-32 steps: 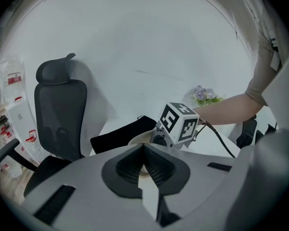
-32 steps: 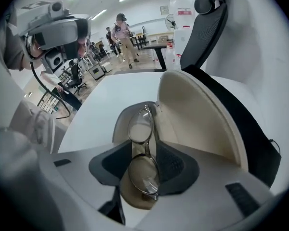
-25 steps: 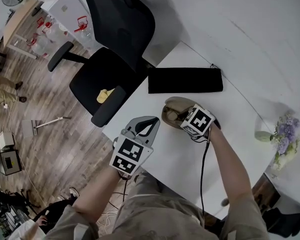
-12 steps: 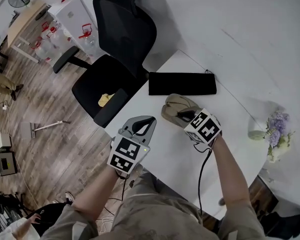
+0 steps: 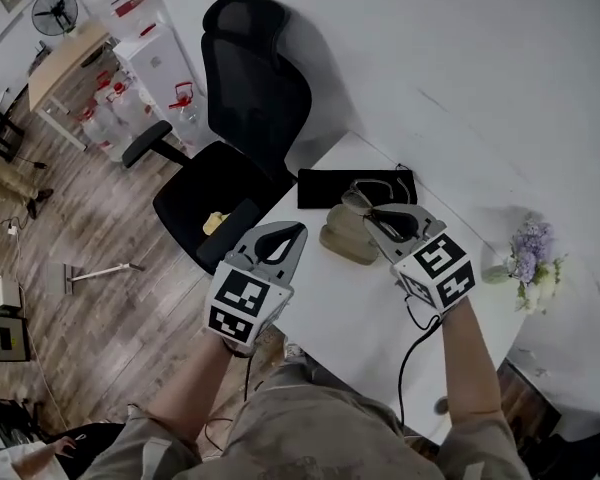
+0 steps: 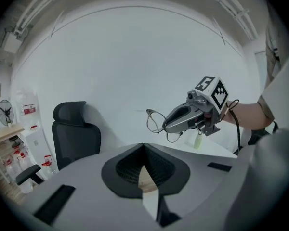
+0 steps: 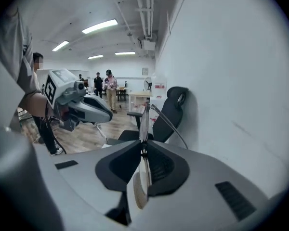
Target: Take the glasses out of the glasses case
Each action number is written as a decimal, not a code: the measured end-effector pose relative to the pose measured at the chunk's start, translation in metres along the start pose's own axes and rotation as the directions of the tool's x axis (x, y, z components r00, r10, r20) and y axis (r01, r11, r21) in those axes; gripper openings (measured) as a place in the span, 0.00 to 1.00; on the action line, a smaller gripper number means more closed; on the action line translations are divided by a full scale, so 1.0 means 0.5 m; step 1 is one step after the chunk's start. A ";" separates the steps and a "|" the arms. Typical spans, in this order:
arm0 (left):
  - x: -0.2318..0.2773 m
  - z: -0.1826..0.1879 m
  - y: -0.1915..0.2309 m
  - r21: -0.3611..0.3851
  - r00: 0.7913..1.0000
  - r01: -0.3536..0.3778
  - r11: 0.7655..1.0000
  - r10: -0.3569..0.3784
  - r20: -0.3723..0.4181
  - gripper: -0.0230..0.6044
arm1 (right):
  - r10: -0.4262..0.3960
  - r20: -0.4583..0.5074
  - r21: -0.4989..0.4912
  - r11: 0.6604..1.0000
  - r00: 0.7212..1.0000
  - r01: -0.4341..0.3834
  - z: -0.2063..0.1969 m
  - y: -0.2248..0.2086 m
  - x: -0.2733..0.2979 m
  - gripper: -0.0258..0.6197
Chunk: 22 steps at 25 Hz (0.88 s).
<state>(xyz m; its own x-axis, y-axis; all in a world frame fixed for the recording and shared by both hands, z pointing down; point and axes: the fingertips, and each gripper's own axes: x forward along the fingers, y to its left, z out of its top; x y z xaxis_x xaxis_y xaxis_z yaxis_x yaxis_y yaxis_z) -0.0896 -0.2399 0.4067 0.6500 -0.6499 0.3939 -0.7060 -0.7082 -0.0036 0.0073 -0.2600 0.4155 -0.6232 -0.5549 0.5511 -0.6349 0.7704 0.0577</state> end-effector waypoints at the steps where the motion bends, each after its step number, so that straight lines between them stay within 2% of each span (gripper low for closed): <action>1: -0.011 0.022 0.005 -0.004 1.000 -0.009 1.000 0.010 0.024 0.06 | -0.020 0.039 -0.002 1.000 0.999 0.020 0.027 -0.001 -0.024 0.13; 6: -0.073 0.117 0.017 0.051 0.990 -0.076 0.996 0.069 0.124 0.06 | -0.096 0.227 0.006 0.995 0.969 0.097 0.134 0.015 -0.149 0.13; 13: -0.165 0.210 0.000 0.111 0.968 -0.126 0.986 0.097 0.230 0.06 | -0.183 0.411 0.020 0.981 0.893 0.192 0.222 0.073 -0.311 0.13; 19: -0.222 0.262 -0.035 0.150 0.943 -0.143 0.978 0.089 0.321 0.06 | -0.235 0.483 0.097 0.972 0.843 0.215 0.225 0.097 -0.397 0.13; 22: -0.243 0.267 -0.049 0.138 0.938 -0.144 0.980 0.091 0.334 0.06 | -0.248 0.467 0.107 0.969 0.849 0.225 0.202 0.113 -0.411 0.13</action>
<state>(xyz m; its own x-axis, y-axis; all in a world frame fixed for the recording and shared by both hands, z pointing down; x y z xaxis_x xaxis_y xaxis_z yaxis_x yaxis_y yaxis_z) -0.1136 -0.1805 0.2362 0.6395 -0.7662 0.0626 -0.7466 -0.6384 -0.1869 0.0535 -0.1342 0.2212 -0.5844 -0.8088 0.0650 -0.8037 0.5880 0.0910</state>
